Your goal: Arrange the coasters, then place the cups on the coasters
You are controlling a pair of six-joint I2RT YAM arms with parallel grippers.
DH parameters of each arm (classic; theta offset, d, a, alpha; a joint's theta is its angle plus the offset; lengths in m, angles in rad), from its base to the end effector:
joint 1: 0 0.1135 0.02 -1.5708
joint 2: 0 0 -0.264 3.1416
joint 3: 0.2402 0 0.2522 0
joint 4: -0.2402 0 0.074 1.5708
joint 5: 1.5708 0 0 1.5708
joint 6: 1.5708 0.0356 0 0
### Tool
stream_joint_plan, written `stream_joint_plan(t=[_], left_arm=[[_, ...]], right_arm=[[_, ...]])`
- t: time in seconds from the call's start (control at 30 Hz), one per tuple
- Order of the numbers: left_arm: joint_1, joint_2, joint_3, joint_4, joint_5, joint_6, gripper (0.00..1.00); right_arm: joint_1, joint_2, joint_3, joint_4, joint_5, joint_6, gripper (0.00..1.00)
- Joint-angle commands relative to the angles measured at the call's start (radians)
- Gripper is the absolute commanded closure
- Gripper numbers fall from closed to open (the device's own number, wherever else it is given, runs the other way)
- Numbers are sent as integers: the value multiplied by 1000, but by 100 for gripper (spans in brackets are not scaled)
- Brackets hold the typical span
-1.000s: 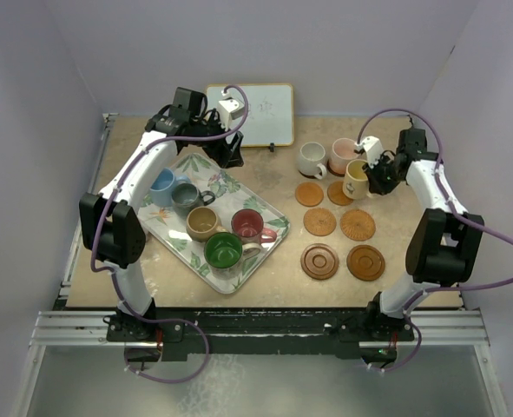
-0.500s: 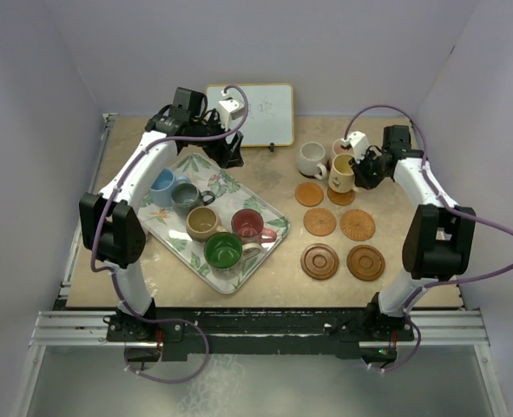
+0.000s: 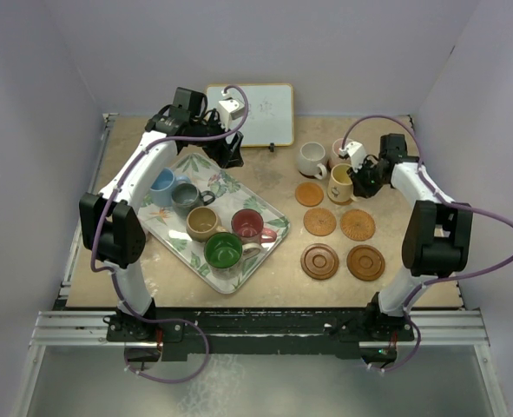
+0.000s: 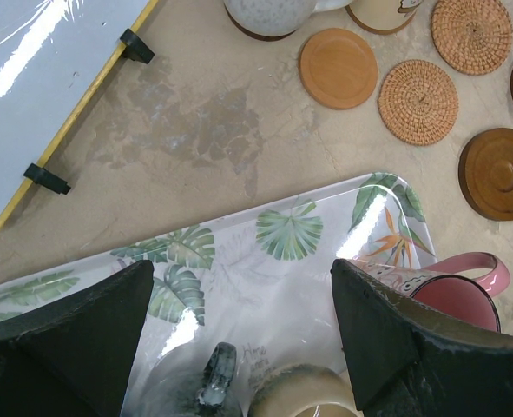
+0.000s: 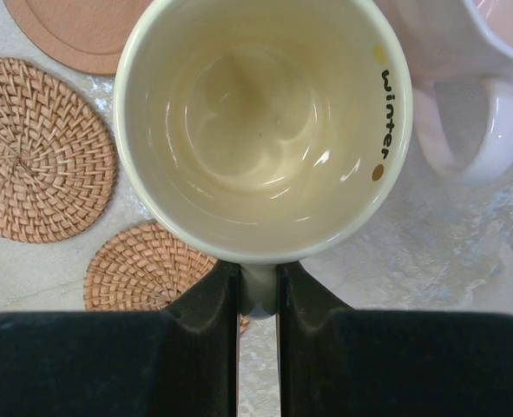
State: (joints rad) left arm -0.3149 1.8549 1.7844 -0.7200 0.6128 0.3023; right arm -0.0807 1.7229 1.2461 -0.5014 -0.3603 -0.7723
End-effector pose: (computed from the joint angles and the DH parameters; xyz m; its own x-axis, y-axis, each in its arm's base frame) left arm 0.3884 -0.1480 0.3362 -0.4551 0.4044 -0.7933 0.8103 0.5574 -0.1808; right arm 0.3649 -0.0169 0.2263 -0.5079 -0.6140 -0.6041 -0.6635 0.7262 -0.1802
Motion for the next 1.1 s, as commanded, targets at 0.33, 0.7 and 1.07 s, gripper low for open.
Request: stream_joint_plan(t=[0.33,0.7,1.07], left_arm=[[6,-33,2,20,12,26,20],[6,-44,-8,20,13,27,20],[6,-47,-7,18,9,27,20]], right_arm=[[-22,-51,-61,36,22,-59,100],[-58,-70,-91,38,50,-96,100],[-59,-13,-27,23,51,-69,100]])
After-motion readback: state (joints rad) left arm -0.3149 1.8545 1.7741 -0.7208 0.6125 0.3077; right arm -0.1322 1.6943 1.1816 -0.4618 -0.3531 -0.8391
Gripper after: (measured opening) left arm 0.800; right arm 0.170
